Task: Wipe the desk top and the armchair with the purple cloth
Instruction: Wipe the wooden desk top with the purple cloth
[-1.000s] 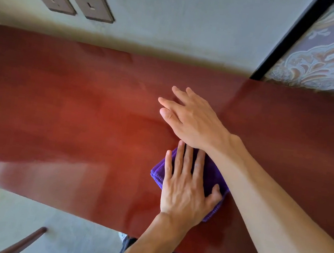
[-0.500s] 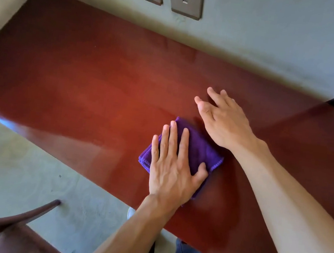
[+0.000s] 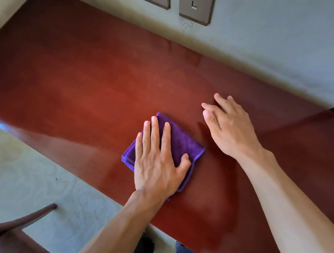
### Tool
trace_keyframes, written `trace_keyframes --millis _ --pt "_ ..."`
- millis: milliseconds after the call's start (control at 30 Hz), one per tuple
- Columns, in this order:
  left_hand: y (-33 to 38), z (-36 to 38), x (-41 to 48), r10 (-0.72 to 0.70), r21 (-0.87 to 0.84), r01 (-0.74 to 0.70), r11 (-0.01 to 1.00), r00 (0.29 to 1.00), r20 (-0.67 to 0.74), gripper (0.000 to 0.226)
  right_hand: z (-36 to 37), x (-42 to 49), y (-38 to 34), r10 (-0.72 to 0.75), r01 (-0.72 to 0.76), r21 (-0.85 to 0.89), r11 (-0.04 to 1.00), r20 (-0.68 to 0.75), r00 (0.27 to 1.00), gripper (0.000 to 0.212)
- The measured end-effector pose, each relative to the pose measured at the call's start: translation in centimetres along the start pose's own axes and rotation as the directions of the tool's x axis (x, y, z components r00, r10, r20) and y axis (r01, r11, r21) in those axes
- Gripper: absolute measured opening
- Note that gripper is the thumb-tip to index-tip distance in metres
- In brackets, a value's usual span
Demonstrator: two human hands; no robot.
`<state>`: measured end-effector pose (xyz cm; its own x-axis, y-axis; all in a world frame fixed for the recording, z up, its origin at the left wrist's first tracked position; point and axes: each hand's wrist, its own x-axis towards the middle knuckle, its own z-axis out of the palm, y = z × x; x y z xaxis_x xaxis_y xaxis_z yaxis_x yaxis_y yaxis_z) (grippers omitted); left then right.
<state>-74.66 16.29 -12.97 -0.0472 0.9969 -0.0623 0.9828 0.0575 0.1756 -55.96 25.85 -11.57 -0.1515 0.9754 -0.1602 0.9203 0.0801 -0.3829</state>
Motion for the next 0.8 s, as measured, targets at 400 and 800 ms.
trace_keyframes --millis 400,800 --pt "7.1 1.6 3.2 -0.05 -0.021 0.05 0.999 0.999 0.009 0.088 -4.5 0.6 5.4 -0.039 0.058 0.193 0.98 -0.097 0.994 0.05" --pt "21.2 3.5 7.0 -0.005 -0.215 0.022 0.976 0.997 0.081 0.077 -5.0 -3.3 9.4 -0.061 0.186 0.488 0.853 -0.26 0.964 0.039"
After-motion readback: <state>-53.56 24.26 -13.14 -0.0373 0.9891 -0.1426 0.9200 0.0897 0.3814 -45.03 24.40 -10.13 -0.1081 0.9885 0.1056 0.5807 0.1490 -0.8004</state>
